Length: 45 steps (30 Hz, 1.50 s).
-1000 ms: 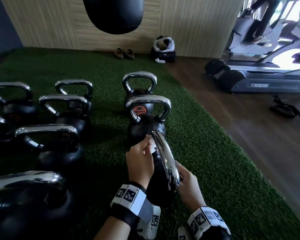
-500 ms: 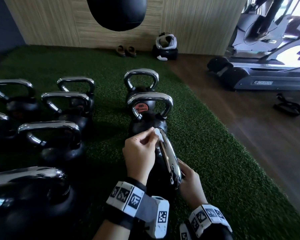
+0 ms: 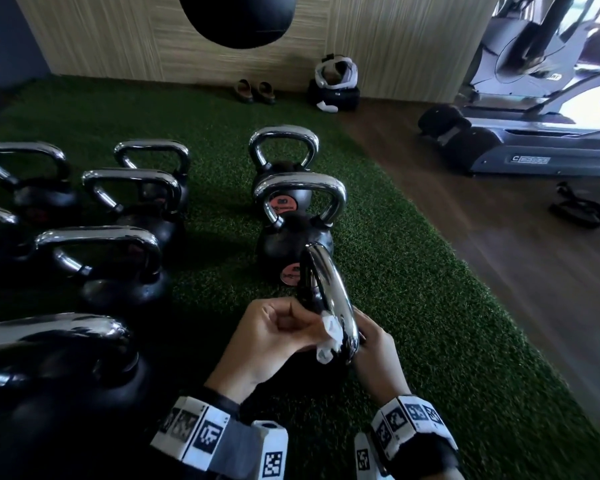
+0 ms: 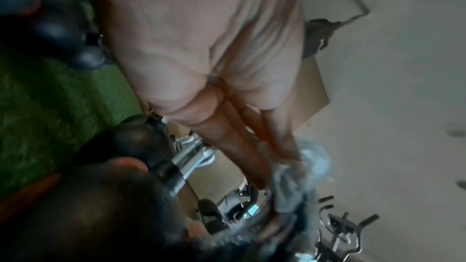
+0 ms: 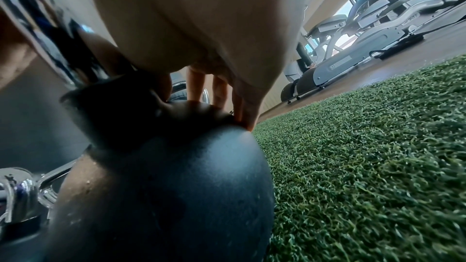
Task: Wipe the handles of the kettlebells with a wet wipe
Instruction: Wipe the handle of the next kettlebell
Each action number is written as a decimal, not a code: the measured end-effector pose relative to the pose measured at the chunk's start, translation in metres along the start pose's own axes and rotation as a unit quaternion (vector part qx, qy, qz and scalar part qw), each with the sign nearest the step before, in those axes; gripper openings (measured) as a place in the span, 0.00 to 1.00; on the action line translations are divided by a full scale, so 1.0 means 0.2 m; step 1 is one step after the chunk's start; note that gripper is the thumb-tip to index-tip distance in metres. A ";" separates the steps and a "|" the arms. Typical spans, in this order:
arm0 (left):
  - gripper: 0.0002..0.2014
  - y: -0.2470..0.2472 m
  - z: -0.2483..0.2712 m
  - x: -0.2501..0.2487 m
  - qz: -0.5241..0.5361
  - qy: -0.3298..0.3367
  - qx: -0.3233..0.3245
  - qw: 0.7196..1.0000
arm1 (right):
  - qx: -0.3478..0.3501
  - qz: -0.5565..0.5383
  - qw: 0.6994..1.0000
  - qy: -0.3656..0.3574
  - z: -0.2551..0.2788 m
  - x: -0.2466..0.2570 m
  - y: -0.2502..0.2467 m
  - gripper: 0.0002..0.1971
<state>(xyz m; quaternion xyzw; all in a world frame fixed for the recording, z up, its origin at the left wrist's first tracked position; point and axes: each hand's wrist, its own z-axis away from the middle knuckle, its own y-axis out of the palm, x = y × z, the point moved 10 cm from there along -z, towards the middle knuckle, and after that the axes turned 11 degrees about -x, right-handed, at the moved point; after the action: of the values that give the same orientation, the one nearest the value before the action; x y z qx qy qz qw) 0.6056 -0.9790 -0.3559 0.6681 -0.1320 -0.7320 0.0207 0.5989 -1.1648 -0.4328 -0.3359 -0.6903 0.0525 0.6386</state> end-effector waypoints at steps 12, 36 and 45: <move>0.07 0.04 0.11 -0.06 -0.203 0.143 0.048 0.967 | 0.002 0.026 1.000 -0.017 -0.03 0.00 0.01 0.20; 0.14 0.06 -0.03 -0.36 0.045 0.016 -0.061 0.997 | -0.084 -0.205 0.961 -0.164 0.05 0.86 -0.43 0.18; 0.27 -0.08 -0.02 -0.19 -0.243 0.101 -0.080 0.962 | -0.163 -0.182 0.967 -0.079 -0.06 0.59 -0.53 0.10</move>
<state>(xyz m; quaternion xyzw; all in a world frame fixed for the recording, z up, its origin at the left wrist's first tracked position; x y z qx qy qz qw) 0.6160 -0.9564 -0.3237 0.7466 0.0961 -0.6520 -0.0905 0.5718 -1.1887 -0.2777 -0.2985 -0.7873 -0.1514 0.5179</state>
